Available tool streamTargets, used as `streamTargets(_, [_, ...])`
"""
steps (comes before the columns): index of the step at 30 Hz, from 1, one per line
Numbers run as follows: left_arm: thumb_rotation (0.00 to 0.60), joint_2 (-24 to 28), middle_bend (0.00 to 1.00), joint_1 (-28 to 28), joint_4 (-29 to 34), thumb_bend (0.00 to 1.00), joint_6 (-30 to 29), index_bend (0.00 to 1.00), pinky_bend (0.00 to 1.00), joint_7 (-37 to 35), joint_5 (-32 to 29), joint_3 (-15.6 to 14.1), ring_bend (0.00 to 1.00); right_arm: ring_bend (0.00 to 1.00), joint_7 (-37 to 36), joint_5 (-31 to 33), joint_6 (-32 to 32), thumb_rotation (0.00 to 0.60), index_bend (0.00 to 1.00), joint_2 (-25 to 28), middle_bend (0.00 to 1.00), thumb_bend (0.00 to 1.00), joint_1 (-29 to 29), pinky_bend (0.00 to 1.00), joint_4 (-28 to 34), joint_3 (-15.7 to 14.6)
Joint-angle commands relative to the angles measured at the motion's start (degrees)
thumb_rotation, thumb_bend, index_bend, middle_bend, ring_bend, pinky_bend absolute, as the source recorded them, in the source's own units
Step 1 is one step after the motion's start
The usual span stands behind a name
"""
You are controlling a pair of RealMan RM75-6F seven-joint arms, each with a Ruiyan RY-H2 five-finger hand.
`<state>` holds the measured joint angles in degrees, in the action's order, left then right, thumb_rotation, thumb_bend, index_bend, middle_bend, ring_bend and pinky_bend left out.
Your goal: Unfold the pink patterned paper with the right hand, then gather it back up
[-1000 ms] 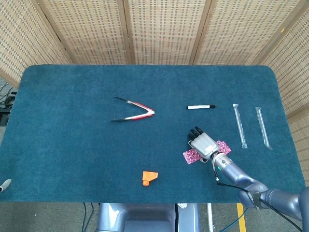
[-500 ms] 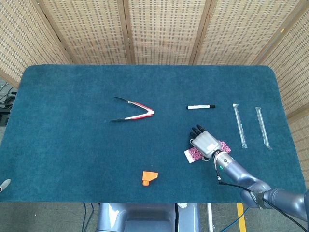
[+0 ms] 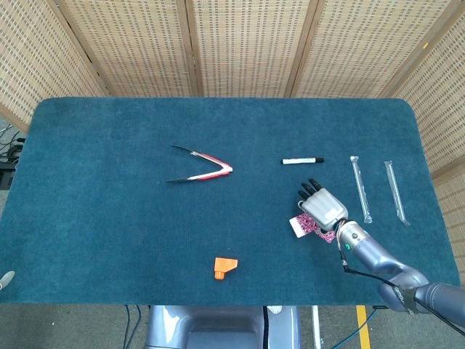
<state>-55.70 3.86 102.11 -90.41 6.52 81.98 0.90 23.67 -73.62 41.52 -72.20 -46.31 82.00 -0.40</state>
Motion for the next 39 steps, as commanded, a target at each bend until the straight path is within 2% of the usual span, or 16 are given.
streamTargets(1, [0.600,-0.1,0.00,0.1,0.3,0.12,-0.2,0.02,0.00,0.3,0.1,-0.1,0.00,0.00,-1.9,-1.5,0.1,0.600,0.54,0.9,0.19,0.21,0.5,0.00,-1.0,-0.5])
streamTargets(19, [0.600,-0.1,0.00,0.6,1.8,0.12,-0.9,0.02,0.00,2.4,0.3,-0.3,0.00,0.00,-15.9,-10.4,1.1,0.600,0.54,-0.3,0.17,0.21,2.9,0.00,-11.4,-3.5])
streamTargets(25, [0.600,0.0,0.00,0.7,2.2,0.12,-1.2,0.02,0.00,2.7,0.3,-0.1,0.00,0.00,-18.8,-11.9,1.1,0.600,0.49,-1.3,0.14,0.20,3.3,0.00,-14.6,-4.1])
streamTargets(30, [0.600,0.1,0.00,0.6,2.3,0.12,-1.1,0.02,0.00,2.8,0.4,-0.1,0.00,0.00,-20.2,-12.2,0.8,0.600,0.47,-1.8,0.13,0.13,3.4,0.00,-15.9,-4.2])
streamTargets(39, [0.600,0.3,0.00,0.6,2.3,0.12,-1.3,0.02,0.00,2.6,0.5,0.0,0.00,0.00,-22.1,-12.9,0.9,0.600,0.42,-2.1,0.11,0.05,3.5,0.00,-16.9,-4.1])
